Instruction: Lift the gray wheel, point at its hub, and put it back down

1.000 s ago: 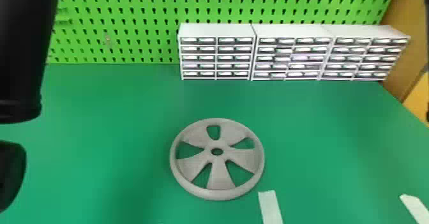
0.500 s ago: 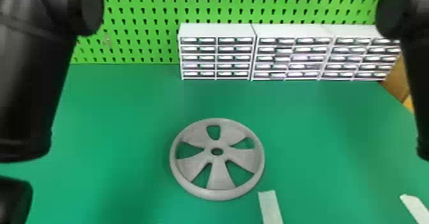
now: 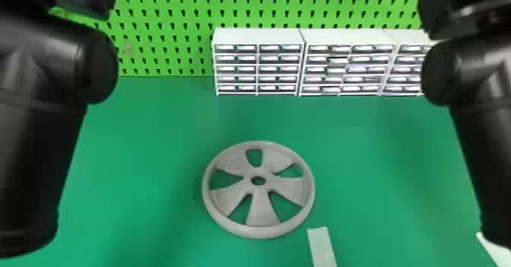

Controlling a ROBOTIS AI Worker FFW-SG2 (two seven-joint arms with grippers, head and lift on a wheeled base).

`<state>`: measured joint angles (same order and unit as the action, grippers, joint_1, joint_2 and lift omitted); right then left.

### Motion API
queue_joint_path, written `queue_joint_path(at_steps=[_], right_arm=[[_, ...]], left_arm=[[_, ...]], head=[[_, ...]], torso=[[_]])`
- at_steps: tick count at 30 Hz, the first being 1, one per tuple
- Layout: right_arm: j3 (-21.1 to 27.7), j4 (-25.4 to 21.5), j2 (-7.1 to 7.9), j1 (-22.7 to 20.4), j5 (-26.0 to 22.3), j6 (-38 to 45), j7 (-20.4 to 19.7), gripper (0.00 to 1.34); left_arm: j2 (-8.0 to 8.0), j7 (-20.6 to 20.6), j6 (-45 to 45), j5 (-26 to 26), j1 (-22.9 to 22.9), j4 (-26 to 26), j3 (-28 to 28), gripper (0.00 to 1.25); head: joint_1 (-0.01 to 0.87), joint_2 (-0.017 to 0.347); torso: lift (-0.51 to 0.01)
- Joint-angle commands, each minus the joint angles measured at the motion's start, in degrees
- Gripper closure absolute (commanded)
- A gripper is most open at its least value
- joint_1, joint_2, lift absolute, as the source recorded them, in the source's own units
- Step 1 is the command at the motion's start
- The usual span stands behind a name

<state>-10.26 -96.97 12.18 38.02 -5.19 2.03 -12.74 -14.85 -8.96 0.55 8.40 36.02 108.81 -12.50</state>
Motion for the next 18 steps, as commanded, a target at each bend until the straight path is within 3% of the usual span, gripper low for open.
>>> queue_joint_path(at_steps=[1, 9, 18], right_arm=[[0.4, -1.0, -0.75, -3.2, -0.4, 0.0, 0.0, 0.08], [0.2, -2.9, -0.93, -8.2, -0.4, 0.3, 0.0, 0.08], [0.2, -4.1, -2.95, -13.6, 0.8, 0.4, 0.0, 0.08]], left_arm=[[-0.18, 0.0, -1.0, 0.0, -3.1, 1.8, 0.6, 0.08], [-0.70, 0.0, -3.3, -1.7, -8.4, 5.0, 0.6, 0.08], [-0.79, 0.1, -6.4, -1.1, -14.2, 7.3, 2.1, 0.08]], head=[[0.692, 0.048], [0.692, 0.048], [0.692, 0.048]], torso=[[-0.088], [-0.088], [-0.088]])
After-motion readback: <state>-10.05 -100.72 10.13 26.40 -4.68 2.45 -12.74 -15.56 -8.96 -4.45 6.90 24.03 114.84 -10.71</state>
